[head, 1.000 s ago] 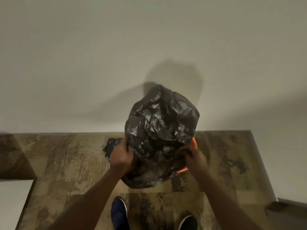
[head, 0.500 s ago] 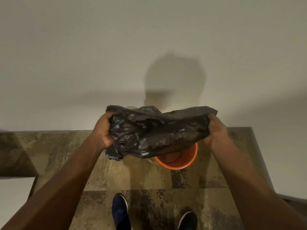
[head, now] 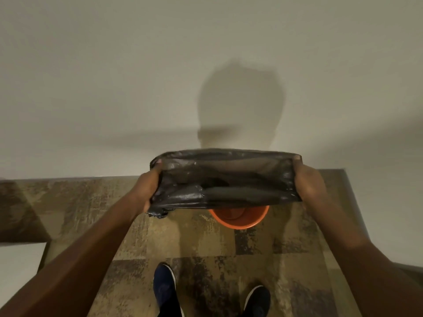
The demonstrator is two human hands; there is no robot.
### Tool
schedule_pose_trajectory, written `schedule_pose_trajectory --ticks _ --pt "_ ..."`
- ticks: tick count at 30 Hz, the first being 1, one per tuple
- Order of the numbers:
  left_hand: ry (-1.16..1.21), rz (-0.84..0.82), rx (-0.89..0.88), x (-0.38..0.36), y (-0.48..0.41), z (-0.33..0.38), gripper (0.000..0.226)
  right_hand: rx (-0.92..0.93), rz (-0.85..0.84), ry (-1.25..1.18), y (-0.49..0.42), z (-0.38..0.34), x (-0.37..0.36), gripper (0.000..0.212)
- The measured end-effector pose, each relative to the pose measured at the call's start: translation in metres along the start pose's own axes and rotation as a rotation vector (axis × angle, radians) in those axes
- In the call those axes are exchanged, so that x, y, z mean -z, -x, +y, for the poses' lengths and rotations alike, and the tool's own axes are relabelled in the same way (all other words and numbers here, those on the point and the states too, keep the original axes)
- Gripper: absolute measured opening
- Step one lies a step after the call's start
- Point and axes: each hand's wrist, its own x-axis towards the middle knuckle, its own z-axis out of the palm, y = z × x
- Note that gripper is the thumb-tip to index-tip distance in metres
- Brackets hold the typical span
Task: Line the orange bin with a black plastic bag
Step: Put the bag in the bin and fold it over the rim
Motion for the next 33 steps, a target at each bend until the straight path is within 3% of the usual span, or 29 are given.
schedule_pose_trajectory --ticks 5,14,18,23,27,33 --pt "0.046 0.037 0.104 -0.026 0.004 -0.017 0.032 -0.196 -0.014 -0.053 -0.019 0.029 0.002 0.073" --pt "0.047 0.016 0.082 -0.08 -0.001 -0.057 0.039 -0.232 0.054 -0.169 -0.036 0.109 0.023 0.073" --pt "0.074 0.026 0.061 -0.1 -0.003 -0.061 0.039 -0.438 -0.066 -0.377 -0.044 0.133 0.022 0.087" --pt "0.209 0.123 0.018 -0.12 -0.003 -0.051 0.039 -0.459 -0.096 -0.532 -0.066 0.136 0.026 0.064" --pt "0.239 0.074 -0.057 -0.131 -0.015 -0.038 0.049 -0.387 -0.165 -0.621 -0.086 0.128 0.031 0.045" --pt "0.211 0.058 -0.038 -0.139 -0.054 -0.054 0.05 -0.397 -0.183 -0.641 -0.12 0.143 -0.001 0.052"
